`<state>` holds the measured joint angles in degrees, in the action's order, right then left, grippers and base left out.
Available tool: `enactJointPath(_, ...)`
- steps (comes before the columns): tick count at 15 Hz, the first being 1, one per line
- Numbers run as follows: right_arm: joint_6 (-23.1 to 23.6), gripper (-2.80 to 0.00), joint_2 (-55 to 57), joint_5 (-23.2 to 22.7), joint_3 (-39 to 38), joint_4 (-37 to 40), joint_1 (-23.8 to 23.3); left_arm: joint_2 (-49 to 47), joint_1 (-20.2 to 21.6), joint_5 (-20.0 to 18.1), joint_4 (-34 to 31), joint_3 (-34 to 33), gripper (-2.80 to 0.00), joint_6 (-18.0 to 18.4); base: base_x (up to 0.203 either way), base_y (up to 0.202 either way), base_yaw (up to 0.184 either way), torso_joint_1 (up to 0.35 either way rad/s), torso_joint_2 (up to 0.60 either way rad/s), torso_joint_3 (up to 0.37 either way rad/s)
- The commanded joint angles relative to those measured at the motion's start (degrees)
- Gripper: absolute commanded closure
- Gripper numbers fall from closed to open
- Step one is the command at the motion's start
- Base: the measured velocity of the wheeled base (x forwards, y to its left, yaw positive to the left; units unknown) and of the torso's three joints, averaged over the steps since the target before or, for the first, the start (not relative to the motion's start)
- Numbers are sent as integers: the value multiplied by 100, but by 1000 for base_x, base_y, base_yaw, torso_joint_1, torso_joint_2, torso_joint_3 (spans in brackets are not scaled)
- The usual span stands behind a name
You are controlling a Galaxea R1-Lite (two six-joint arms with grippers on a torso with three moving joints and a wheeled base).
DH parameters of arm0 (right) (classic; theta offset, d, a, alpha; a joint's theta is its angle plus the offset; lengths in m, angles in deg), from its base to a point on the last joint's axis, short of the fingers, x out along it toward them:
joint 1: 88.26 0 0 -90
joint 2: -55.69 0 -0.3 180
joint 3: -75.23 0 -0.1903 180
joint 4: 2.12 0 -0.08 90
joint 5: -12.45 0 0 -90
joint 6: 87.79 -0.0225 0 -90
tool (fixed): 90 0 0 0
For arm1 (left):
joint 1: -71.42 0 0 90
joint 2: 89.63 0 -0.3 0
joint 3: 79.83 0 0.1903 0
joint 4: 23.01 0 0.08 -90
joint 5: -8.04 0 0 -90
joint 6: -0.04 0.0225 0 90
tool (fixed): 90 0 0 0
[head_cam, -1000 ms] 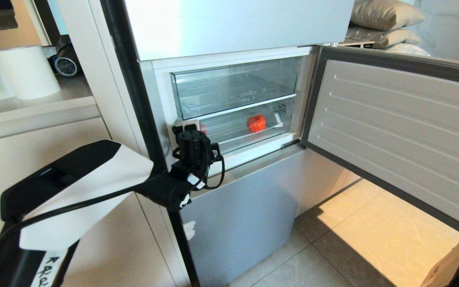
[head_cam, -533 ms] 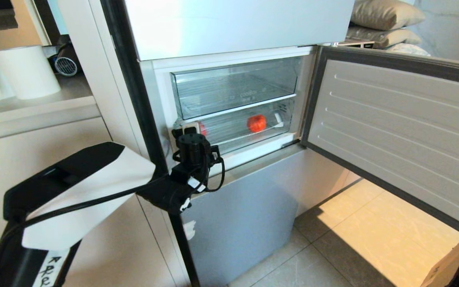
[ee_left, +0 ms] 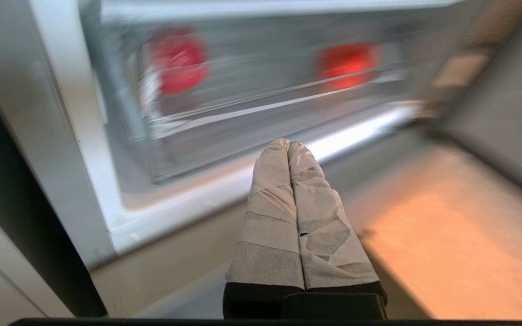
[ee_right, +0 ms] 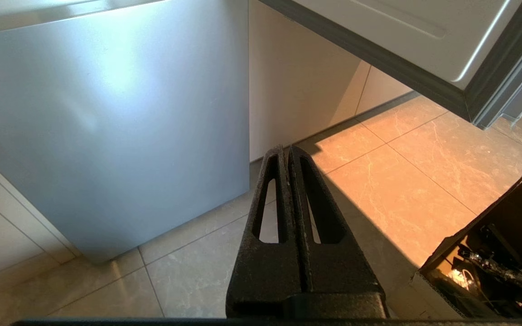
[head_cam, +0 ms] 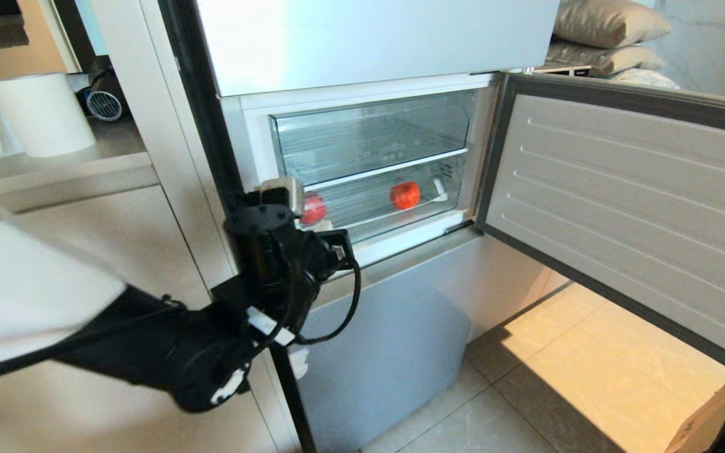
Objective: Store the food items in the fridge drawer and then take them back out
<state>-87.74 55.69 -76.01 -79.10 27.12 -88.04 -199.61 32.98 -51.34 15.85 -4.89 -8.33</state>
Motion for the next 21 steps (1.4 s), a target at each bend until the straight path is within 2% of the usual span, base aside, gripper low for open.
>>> enactJointPath(1,-22,0,0,5,7,2,4,1761,-207,16,78,-844,0,-3,0,0,0,0,0,0)
enactJointPath(3,-63,0,2,5,7,2,4,2815,-166,24,83,-1341,0,10,0,0,0,0,0,0)
enactJointPath(5,-53,0,5,5,7,2,4,3998,314,26,44,-1934,0,11,0,0,0,0,0,0)
enactJointPath(6,-40,0,9,-4,7,11,4,4603,799,21,14,-2342,0,6,0,0,0,0,0,0)
enactJointPath(9,5,0,0,-48,16,20,4,6071,2799,-45,-118,-3685,0,114,0,0,0,0,0,0)
enactJointPath(10,13,0,0,-48,16,20,4,6594,3148,-150,-231,-4109,0,266,0,0,0,0,0,0)
enactJointPath(11,4,0,9,-48,16,20,4,7110,3303,-385,-451,-4498,0,448,0,0,0,0,0,0)
enactJointPath(12,-5,0,1,-48,16,20,4,7646,3382,-792,-861,-4735,0,579,0,0,0,0,0,0)
enactJointPath(13,-5,0,9,-39,7,20,4,8229,3430,-1276,-1548,-4861,0,678,0,0,0,0,0,0)
enactJointPath(15,21,0,9,-28,7,11,4,9395,3563,-2343,-3872,-4977,0,1002,0,0,0,0,0,0)
enactJointPath(16,30,0,1,-12,7,11,4,9931,3645,-2774,-5244,-4924,0,1189,0,0,0,0,0,0)
enactJointPath(17,22,0,1,-39,8,13,4,10324,3717,-3111,-6219,-4848,0,1357,0,0,0,0,0,0)
enactJointPath(18,30,0,6,-48,12,20,4,10677,3776,-3275,-6765,-4826,0,1540,0,0,0,0,0,0)
enactJointPath(19,39,0,0,-39,7,20,4,10953,3809,-3313,-6880,-4840,0,1740,0,0,0,0,0,0)
enactJointPath(21,-73,0,0,2,7,3,4,10995,3855,-3275,-6921,-4871,0,1783,0,0,0,0,0,0)
